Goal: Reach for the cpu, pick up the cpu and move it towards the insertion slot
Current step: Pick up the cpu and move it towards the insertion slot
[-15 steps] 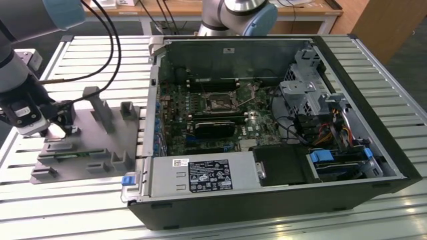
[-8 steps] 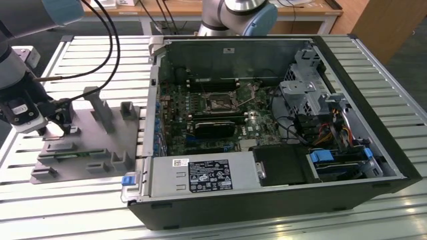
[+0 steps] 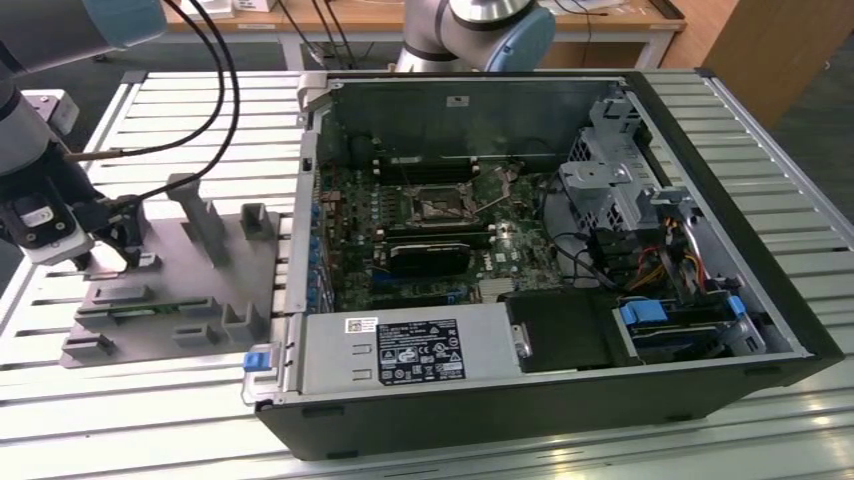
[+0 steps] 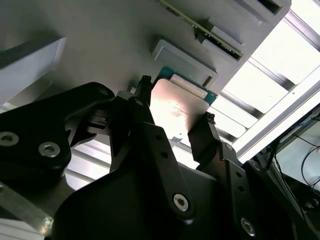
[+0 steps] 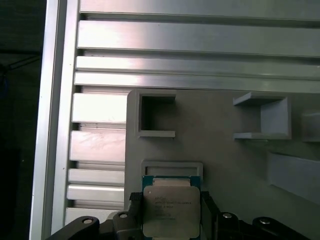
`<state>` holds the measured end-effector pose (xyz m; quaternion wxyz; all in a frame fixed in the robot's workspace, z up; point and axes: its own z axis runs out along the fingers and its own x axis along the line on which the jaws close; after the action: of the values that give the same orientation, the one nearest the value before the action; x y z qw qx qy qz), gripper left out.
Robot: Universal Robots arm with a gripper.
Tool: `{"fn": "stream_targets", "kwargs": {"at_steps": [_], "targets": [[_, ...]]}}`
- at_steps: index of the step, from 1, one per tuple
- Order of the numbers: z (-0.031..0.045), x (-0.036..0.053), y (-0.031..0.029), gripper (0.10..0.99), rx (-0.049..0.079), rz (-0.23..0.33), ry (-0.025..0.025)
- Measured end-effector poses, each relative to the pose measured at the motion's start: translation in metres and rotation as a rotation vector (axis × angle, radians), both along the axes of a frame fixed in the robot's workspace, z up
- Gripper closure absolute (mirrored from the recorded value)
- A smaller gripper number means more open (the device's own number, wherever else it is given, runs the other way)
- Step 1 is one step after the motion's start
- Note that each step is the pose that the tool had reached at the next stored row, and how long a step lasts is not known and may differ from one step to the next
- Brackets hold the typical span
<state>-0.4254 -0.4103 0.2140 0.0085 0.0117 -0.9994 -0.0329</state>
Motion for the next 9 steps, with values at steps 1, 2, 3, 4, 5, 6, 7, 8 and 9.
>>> {"fn": "stream_targets", "kwargs": {"at_steps": [1, 2, 3, 4, 5, 6, 7, 8, 9], "targets": [[0.0005, 0.0000, 0.0000, 0.541, 0.000, 0.000, 0.0000], [0.0012, 0.0000, 0.0000, 0.541, 0.000, 0.000, -0.0001], [0.0022, 0.0000, 0.0000, 0.541, 0.000, 0.000, -0.0001], [0.0034, 0.0000, 0.0000, 0.541, 0.000, 0.000, -0.0001], [0.0035, 0.0001, 0.0001, 0.541, 0.000, 0.000, -0.0005], [0.0038, 0.0000, 0.0001, 0.541, 0.000, 0.000, -0.0004], [0.0043, 0.0000, 0.0000, 0.541, 0.000, 0.000, -0.0002], [0.0048, 0.0000, 0.0000, 0.541, 0.000, 0.000, -0.0002], [0.0054, 0.0000, 0.0000, 0.541, 0.000, 0.000, -0.0001]]}}
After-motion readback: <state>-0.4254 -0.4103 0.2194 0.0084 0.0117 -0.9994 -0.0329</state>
